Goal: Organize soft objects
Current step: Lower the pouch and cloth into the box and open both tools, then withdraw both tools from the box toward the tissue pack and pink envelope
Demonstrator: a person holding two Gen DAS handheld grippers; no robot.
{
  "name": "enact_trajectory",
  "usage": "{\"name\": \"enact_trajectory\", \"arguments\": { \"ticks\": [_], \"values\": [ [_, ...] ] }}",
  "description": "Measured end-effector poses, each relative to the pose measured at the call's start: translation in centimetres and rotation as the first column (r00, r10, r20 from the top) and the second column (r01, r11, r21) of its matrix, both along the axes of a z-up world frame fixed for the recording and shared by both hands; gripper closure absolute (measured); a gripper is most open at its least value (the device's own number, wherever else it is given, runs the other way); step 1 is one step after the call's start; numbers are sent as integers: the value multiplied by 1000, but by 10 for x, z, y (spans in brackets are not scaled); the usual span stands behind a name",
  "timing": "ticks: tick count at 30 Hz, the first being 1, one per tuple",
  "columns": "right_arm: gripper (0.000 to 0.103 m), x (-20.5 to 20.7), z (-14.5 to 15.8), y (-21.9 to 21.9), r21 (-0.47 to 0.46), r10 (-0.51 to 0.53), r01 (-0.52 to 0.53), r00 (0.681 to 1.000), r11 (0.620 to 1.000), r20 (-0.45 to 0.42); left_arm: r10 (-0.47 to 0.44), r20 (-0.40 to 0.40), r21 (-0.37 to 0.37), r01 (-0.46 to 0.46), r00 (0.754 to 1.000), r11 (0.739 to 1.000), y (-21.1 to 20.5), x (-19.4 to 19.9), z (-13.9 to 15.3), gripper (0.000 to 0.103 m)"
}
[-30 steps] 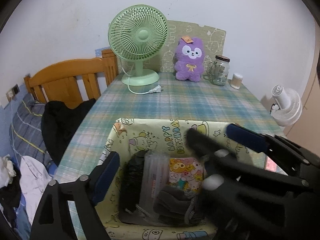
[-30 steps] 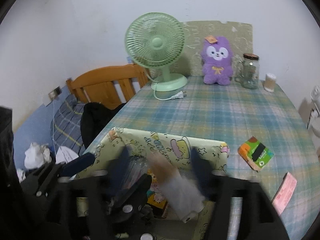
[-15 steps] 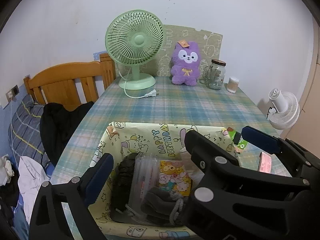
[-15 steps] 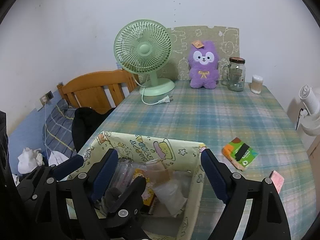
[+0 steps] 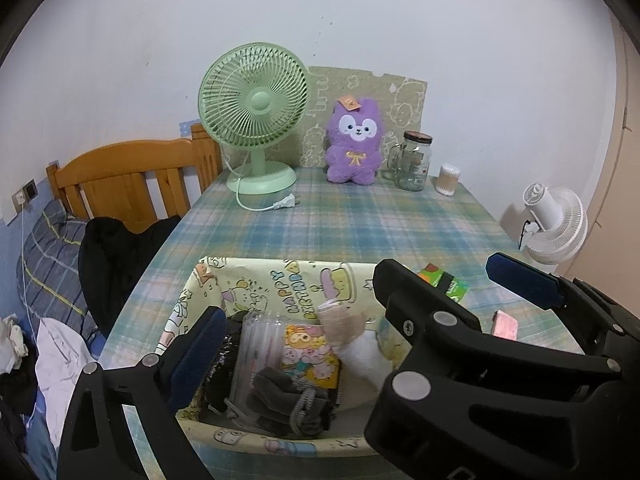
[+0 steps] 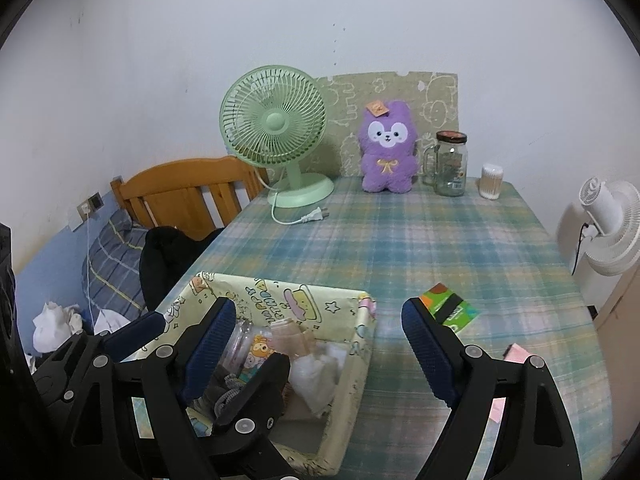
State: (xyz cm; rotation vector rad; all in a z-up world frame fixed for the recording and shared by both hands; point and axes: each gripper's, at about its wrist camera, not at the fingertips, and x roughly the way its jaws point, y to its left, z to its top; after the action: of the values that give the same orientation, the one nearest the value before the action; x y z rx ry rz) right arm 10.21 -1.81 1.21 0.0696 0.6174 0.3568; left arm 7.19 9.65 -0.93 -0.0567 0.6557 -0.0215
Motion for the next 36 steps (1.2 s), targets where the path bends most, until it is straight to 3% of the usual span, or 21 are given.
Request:
{"name": "enact_trajectory", "arguments": {
  "ticks": [23,36],
  "values": [
    [16,-33,33,-63,2,-92,93,991,996,93,-76,108,22,74,991,997,-59,-25,33,4],
    [16,-34,27,-105,17,-163,162,982,987,90,-134,105,46,130,985,990,-101,-20,35,4]
  ]
}}
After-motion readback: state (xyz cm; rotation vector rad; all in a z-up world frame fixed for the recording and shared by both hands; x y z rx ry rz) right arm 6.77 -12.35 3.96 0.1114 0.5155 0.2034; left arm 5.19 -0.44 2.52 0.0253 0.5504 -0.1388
